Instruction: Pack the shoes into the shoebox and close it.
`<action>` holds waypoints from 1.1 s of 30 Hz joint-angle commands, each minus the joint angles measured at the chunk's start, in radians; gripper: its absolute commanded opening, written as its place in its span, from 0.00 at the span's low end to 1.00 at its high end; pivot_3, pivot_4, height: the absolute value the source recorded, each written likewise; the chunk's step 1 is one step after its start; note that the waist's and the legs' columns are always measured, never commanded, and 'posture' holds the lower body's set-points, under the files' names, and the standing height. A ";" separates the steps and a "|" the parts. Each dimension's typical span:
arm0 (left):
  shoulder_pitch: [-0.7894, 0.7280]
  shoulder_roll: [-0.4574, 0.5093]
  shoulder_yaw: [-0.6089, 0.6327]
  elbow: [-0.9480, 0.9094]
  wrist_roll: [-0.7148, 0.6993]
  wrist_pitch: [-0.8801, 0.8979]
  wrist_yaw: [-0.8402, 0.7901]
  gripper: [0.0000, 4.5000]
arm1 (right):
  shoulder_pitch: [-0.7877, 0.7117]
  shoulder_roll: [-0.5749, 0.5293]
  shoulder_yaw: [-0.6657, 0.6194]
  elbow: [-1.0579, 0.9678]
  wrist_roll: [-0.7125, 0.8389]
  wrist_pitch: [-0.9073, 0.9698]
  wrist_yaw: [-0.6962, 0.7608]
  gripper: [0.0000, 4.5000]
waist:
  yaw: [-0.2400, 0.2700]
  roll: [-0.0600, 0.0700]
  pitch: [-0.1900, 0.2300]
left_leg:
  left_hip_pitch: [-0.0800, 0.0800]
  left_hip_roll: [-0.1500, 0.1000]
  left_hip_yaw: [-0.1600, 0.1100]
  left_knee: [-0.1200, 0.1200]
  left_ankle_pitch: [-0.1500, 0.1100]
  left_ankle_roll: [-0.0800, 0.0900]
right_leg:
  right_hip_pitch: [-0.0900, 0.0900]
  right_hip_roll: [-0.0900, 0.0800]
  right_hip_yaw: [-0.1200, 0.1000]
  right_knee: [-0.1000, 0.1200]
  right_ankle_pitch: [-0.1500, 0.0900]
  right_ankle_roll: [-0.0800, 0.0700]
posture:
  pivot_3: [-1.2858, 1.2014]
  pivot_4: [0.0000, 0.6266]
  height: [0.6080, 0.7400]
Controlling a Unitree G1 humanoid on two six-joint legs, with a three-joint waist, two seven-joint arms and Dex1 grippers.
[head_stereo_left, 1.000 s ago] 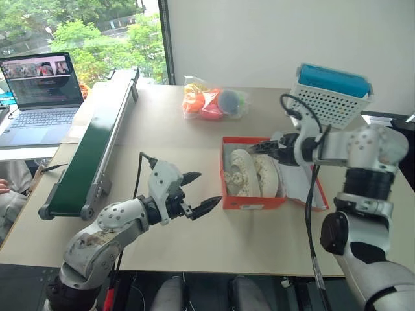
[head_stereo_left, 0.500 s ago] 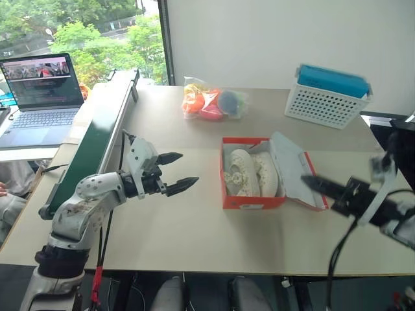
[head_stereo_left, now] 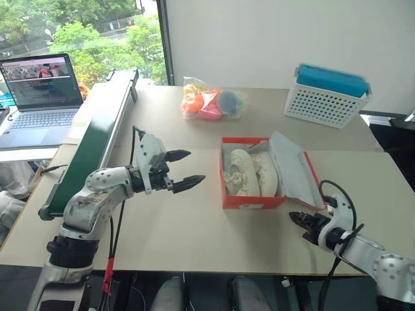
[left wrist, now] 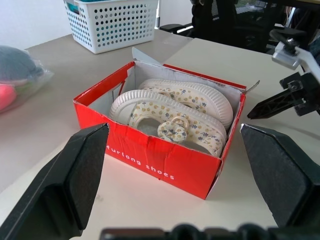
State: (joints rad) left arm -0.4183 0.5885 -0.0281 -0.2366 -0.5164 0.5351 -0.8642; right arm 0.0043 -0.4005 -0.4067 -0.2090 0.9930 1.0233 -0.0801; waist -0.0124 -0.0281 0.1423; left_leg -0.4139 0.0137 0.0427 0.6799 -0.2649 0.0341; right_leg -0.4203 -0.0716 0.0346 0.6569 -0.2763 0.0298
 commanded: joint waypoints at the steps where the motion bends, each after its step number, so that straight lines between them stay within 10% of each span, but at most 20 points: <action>1: -0.025 0.002 0.018 -0.046 -0.016 0.012 0.005 1.00 | -0.022 0.046 -0.018 0.017 -0.060 -0.068 -0.041 0.01 | 0.000 0.000 0.000 | 0.000 0.000 0.000 0.000 0.000 0.000 | 0.000 0.000 0.000 0.000 0.000 0.000 | 0.52 0.24 1.00; 15: -0.036 0.010 0.037 -0.086 -0.034 0.070 0.028 1.00 | -0.150 0.491 -0.251 0.018 0.352 -0.338 -0.236 0.01 | -0.002 0.001 0.000 | 0.002 0.000 0.000 -0.001 0.000 -0.001 | 0.000 -0.002 0.000 0.007 0.000 0.000 | 0.52 0.24 1.00; 33: -0.060 0.038 0.043 -0.118 -0.062 0.139 0.032 1.00 | -0.081 0.428 -0.074 -0.195 0.215 -0.607 0.119 0.01 | -0.007 0.002 0.000 | 0.004 0.000 0.001 -0.001 0.000 -0.001 | -0.001 0.000 0.003 0.007 0.000 0.000 | 0.52 0.24 1.00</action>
State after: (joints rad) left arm -0.4577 0.6130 -0.0144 -0.3109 -0.5551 0.6644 -0.8348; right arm -0.0733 0.0571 -0.5031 -0.3133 1.2016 0.4377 -0.0178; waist -0.0193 -0.0264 0.1418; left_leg -0.4100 0.0133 0.0439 0.6793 -0.2644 0.0331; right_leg -0.4212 -0.0720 0.0377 0.6640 -0.2760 0.0302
